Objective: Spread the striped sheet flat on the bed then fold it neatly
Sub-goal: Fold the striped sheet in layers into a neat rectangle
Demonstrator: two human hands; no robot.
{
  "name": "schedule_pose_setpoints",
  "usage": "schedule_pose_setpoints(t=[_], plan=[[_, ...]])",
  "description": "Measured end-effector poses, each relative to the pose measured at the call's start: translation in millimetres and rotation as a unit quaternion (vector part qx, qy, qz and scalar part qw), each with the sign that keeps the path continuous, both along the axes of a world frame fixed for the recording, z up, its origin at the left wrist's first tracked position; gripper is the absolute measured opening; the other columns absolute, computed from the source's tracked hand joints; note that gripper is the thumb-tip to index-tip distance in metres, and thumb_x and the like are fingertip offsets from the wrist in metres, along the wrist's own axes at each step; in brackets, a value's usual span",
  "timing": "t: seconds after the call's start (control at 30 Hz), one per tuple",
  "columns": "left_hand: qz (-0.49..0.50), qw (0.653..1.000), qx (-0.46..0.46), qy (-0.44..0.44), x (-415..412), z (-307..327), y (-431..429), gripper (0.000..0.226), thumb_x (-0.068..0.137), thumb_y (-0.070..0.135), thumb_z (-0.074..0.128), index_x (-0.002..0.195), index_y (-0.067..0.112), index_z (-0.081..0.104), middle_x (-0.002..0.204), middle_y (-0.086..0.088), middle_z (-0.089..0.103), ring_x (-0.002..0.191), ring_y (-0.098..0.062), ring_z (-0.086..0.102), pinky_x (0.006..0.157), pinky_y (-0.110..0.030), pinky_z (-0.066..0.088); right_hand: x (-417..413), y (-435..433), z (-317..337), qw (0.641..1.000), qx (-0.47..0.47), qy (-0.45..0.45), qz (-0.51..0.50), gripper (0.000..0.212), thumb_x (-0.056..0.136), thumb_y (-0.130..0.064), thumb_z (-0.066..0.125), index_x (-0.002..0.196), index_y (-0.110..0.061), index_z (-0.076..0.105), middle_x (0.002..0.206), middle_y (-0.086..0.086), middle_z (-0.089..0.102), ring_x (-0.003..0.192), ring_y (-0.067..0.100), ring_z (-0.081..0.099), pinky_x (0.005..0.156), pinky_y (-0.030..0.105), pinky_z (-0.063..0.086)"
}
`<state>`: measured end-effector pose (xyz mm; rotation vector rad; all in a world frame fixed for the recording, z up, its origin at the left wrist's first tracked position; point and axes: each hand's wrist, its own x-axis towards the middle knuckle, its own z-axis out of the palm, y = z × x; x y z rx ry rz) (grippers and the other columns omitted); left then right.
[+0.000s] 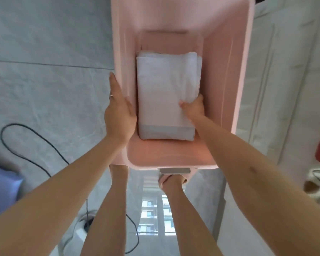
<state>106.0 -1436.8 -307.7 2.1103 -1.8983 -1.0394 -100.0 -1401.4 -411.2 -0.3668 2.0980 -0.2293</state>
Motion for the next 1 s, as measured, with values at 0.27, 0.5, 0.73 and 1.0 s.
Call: schedule_pose_setpoints(t=[0.27,0.5,0.73,1.0], plan=[[-0.033,0.983,0.113,-0.138,-18,26,-9,0.083,0.09,0.008,0.047,0.147,-0.002,-0.012,0.155,-0.026,0.006,0.142,-0.038,0.015,0.11,-0.05,0.029,-11,14,107,0.872,-0.188,0.319,0.319,0.07,0.079,0.002,0.053,0.144,-0.018,0.035,0.151,0.011,0.032,0.136,0.028,0.033,0.112,0.038,0.017],[-0.012,0.973,0.199,-0.116,-61,67,-16,0.075,0.1,0.037,0.038,0.151,0.011,-0.01,0.158,-0.004,-0.02,0.145,-0.028,-0.012,0.11,-0.064,0.014,-92,72,152,0.866,-0.048,0.455,0.203,0.068,0.072,0.007,0.055,0.138,0.003,0.036,0.138,0.03,0.043,0.124,0.044,0.048,0.1,0.048,0.044],[-0.045,0.968,0.243,-0.049,-94,92,12,0.064,0.1,0.045,0.026,0.152,0.017,0.003,0.159,-0.004,-0.012,0.146,-0.023,-0.009,0.114,-0.055,0.009,-107,53,169,0.895,0.025,0.392,0.211,0.053,0.069,-0.008,0.068,0.122,-0.006,0.061,0.116,0.01,0.063,0.098,0.018,0.064,0.083,0.021,0.044],[-0.153,0.932,0.298,0.141,-108,136,29,0.047,0.102,0.04,0.027,0.131,0.009,0.046,0.138,-0.008,0.042,0.13,-0.017,0.034,0.097,-0.017,0.021,-109,54,208,0.95,-0.103,0.246,0.165,0.046,0.086,0.001,0.045,0.13,-0.008,0.053,0.114,0.015,0.06,0.099,0.033,0.059,0.078,0.034,0.045]])
